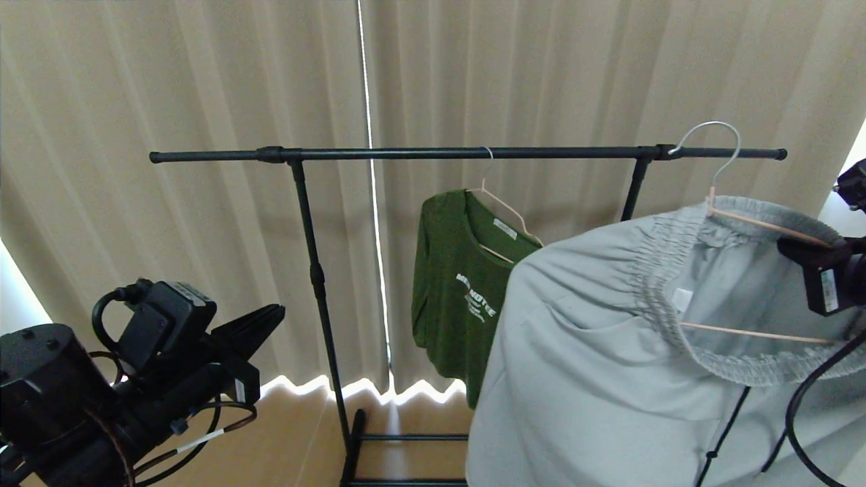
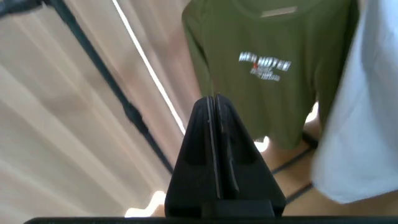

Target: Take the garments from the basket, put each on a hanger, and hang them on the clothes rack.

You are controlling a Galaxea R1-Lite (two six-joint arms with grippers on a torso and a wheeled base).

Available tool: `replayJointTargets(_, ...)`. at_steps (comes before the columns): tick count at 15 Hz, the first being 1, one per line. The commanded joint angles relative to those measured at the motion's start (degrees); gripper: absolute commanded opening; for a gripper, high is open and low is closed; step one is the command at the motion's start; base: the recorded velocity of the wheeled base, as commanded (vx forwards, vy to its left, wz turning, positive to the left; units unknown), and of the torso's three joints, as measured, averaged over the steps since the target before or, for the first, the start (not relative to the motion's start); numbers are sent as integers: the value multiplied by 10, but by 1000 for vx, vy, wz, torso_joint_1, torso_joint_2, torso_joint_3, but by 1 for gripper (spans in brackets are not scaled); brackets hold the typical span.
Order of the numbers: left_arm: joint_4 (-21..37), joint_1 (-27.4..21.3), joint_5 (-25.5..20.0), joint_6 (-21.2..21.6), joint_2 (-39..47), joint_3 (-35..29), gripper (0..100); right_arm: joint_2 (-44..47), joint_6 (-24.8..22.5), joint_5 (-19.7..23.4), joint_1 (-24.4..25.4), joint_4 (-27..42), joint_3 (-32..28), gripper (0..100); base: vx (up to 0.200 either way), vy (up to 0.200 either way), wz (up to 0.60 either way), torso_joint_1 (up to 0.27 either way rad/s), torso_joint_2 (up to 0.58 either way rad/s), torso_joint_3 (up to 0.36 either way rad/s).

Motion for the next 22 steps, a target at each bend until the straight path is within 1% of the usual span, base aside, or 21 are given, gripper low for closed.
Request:
replayJointTargets(1,8,-6,1,-4,-36,-2,0,-34,-17,-24,-35,20,-5,0,0,0,0,0,0,0)
replayJointTargets(2,21,-4,3,-8,-48,-3,0,-42,-36,-49,-56,32,-5,0,0,0,0,0,0,0)
replayJointTargets(4,58,0,6,-27,-83,-8,0,-50,-54,-74,-79,40,-2,0,0,0,0,0,0,0)
replayJointTargets(6,119,-1,6,-54,-138,-9,0,-52,-75,-97,-104,41,0,0,0,0,0,0,0,0)
replayJointTargets(8,185,0,6,-77,-188,-8,0,-48,-80,-118,-111,41,0,0,0,0,0,0,0,0)
replayJointTargets(9,209,1,6,-81,-202,-6,0,-47,-80,-125,-111,40,-3,0,0,0,0,0,0,0)
replayJointTargets(12,220,15,5,-78,-216,3,0,-35,-75,-129,-111,36,-4,0,0,0,0,0,0,0)
replayJointTargets(13,220,19,5,-76,-247,16,0,-28,-69,-129,-111,36,-5,0,0,0,0,0,0,0)
replayJointTargets(16,223,23,5,-77,-297,22,0,-16,-67,-129,-111,34,-5,0,0,0,0,0,0,0)
replayJointTargets(19,223,23,5,-77,-301,21,0,-12,-65,-129,-112,30,-5,0,0,0,0,0,0,0)
replayJointTargets(22,223,23,6,-77,-300,19,0,-12,-47,-129,-111,29,-5,0,0,0,0,0,0,0)
